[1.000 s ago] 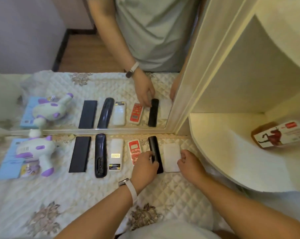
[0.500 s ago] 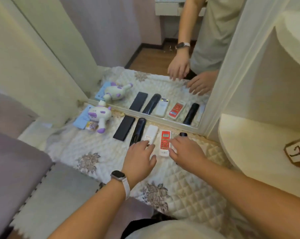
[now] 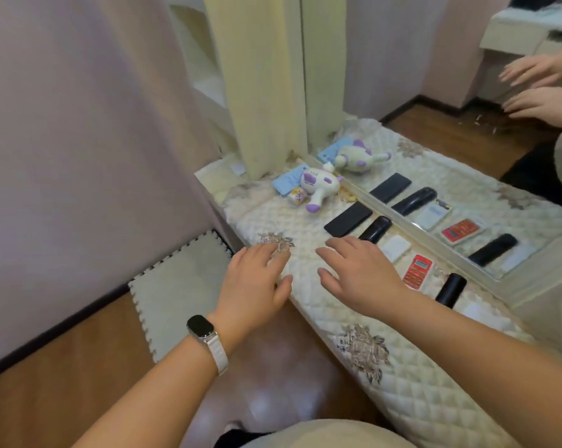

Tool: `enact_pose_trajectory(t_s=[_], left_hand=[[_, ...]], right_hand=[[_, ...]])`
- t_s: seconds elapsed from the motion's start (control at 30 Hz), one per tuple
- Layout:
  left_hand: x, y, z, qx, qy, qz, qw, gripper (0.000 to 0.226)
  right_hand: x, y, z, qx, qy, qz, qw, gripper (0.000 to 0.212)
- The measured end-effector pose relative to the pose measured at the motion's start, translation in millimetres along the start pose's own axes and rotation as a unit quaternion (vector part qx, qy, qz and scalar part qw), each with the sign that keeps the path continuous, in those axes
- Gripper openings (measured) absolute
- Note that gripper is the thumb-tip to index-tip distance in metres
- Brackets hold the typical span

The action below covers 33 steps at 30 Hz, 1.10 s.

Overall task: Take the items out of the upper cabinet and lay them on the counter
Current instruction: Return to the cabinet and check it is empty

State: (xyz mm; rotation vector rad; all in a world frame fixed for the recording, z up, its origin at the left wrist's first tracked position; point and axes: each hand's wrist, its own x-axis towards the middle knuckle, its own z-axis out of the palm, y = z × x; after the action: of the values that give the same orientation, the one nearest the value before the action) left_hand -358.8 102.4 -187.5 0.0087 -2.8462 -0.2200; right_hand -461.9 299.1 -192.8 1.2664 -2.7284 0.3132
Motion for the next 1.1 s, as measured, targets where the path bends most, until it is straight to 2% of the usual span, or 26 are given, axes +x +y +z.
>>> enact_pose_trajectory(t_s=[0.13,0.27,0.47,0.67,0.93,1.1], left_hand=[[-25,-38,-30,0.009,0.043,-0.027,0.999,0.039],[-59,-91,-61,0.025,0.040,-0.060,0.997,0.042],[-139,-190,-107,0.048,0.091,-0.110,0.989,0.040],[-231,-286,-150,0.070,0.107,-0.190,0.973,0.040],[-339,-366,-213,0.116,0.150,-0.303,0.934,0.040],[-396,-398,-236,0.143,0.167,-0.364,0.905,0.039]], right_hand=[[28,-53,-8,0.002,0.009,-0.053,0.999,0.043],[61,-121,-7,0.012,0.002,-0.097,0.995,0.043],[109,-250,3,-0.006,-0.006,-0.172,0.985,0.045],[154,-387,19,-0.017,0.007,-0.263,0.965,0.046],[195,-541,38,0.000,0.025,-0.384,0.923,0.046],[214,-618,51,0.022,0.045,-0.472,0.880,0.045]])
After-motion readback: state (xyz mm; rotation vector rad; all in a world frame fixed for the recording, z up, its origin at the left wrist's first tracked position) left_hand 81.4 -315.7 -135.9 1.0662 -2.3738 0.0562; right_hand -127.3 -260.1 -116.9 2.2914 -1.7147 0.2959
